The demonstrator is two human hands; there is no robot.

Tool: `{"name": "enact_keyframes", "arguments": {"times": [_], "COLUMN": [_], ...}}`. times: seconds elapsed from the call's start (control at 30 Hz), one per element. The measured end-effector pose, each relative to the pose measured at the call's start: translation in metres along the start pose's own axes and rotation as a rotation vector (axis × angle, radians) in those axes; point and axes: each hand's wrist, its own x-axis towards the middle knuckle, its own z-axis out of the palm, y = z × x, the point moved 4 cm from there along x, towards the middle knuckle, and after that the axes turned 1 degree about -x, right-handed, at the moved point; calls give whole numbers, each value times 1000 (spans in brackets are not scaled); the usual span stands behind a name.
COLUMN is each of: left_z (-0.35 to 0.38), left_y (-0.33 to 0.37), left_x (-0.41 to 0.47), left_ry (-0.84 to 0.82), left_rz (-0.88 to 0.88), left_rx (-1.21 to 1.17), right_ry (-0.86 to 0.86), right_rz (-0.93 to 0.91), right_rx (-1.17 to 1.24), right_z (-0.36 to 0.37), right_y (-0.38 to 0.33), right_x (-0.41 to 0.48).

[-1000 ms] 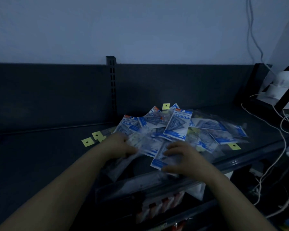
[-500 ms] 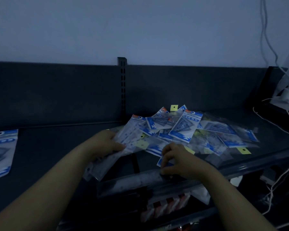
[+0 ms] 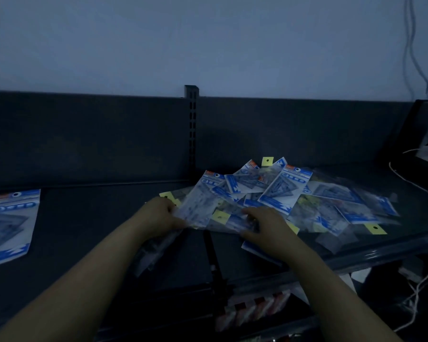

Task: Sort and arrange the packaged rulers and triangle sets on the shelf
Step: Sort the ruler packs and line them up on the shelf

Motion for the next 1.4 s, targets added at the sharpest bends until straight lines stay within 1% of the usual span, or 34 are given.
{"name": "enact_keyframes", "arguments": {"times": [0.07,0.13,0.2,0.3,0.33,0.4,0.53,0.67,0.77,0.97,1.2,1.3,1.4], "left_z": [1,1,0,-3,-4,-5,3,7,0,-36,-93,-123,-159], "left_y": [1,0,-1,0,1,2,8,0,-16,-53,-119,-157,-204], "left_x": [1,1,0,-5,-5,-6,-12,-20,-24,-46,-89,-116,-149], "left_ry": [-21,-30,-11,24,49,104,148,185,193,273,397,475,534], "left_rz": [-6,-16,-26,-53,-54,-48,9,22,-21,-95,-120,-96,-114], "left_rx": [16,-40,-223,-596,-683,-755,-813,-735,-742,-762,-778,-768,-740], "right_ry": [-11,-5,41,126,164,204,153,128,123,81,28,3,-63], "right_rz": [40,51,83,135,150,165,159,137,96,16,-83,-129,-172], "right_rx": [9,7,106,325,397,552,680,831,841,863,895,925,982], "right_z": [1,0,-3,-13,-17,-20,-5,11,25,45,71,85,102], "right_y": [0,1,2,1,0,-6,-31,-64,-87,-144,-236,-289,-351], "right_x": [4,6,7,6,6,10,24,34,41,47,51,46,33]}}
